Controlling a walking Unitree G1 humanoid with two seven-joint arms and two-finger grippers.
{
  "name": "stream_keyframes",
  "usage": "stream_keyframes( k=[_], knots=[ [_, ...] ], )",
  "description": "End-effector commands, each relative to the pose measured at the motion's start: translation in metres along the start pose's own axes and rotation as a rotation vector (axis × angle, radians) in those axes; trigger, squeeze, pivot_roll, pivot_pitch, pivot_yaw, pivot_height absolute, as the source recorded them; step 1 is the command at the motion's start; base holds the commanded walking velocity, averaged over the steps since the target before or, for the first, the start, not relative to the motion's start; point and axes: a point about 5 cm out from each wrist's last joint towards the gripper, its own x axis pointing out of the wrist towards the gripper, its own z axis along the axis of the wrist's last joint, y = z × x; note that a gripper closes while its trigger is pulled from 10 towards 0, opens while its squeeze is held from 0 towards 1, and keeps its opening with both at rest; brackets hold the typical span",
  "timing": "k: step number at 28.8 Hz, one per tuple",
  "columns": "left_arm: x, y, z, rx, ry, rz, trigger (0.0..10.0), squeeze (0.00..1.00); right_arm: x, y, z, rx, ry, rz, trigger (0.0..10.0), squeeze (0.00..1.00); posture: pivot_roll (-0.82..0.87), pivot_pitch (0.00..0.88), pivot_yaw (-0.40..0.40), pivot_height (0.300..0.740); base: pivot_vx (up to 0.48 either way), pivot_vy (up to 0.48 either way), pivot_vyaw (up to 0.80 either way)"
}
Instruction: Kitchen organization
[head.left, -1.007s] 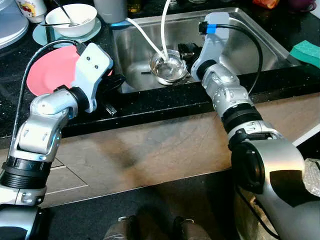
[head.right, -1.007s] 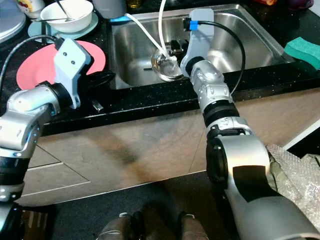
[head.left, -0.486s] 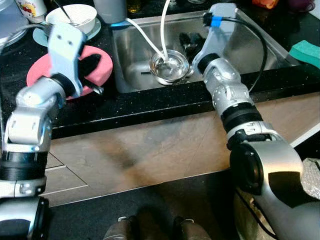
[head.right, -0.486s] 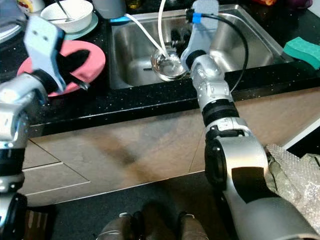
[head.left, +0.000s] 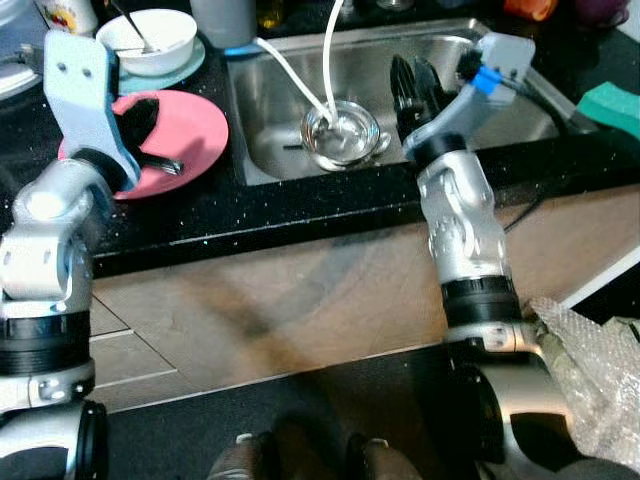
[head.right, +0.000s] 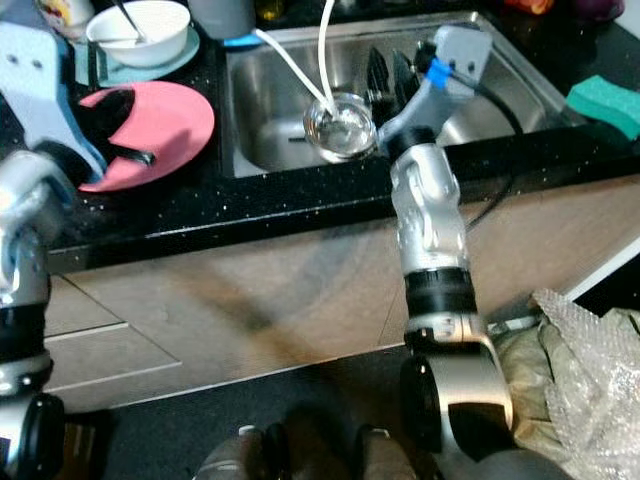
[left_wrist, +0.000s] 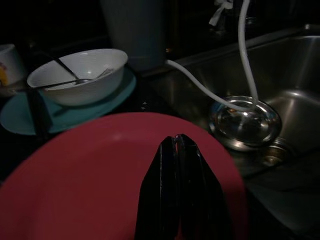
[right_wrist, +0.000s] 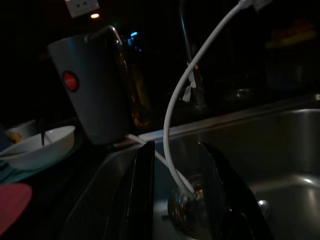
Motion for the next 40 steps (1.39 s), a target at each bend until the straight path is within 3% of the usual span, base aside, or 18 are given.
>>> stream_keyframes(
  k=[1, 11, 22, 30, 40],
  knots=[
    [-0.005, -0.003, -0.004, -0.006, 0.008, 0.010, 10.0, 0.00, -0.005, 0.009, 0.004, 0.005, -0.012, 0.019, 10.0, 0.00, 0.06, 0.157, 0.020, 0.740, 0.000, 0.000, 0.00],
    [-0.014, -0.020, -0.005, -0.014, -0.010, -0.023, 10.0, 0.00, -0.023, 0.022, 0.011, 0.033, -0.022, 0.046, 10.0, 0.00, 0.05, 0.145, 0.013, 0.740, 0.000, 0.000, 0.00],
    [-0.020, -0.016, -0.009, -0.002, 0.024, 0.028, 10.0, 0.00, -0.030, 0.026, 0.010, 0.046, 0.032, 0.042, 10.0, 0.00, 0.05, 0.159, 0.002, 0.740, 0.000, 0.000, 0.00],
    [-0.016, -0.014, 0.002, 0.070, -0.025, 0.062, 10.0, 0.00, -0.027, 0.029, 0.014, 0.057, 0.030, 0.038, 10.0, 0.00, 0.06, 0.187, 0.012, 0.740, 0.000, 0.000, 0.00],
    [-0.012, -0.019, 0.011, 0.042, -0.055, 0.032, 10.0, 0.00, -0.022, 0.032, 0.013, 0.060, 0.053, 0.042, 10.0, 0.00, 0.07, 0.232, 0.027, 0.740, 0.000, 0.000, 0.00]
  ],
)
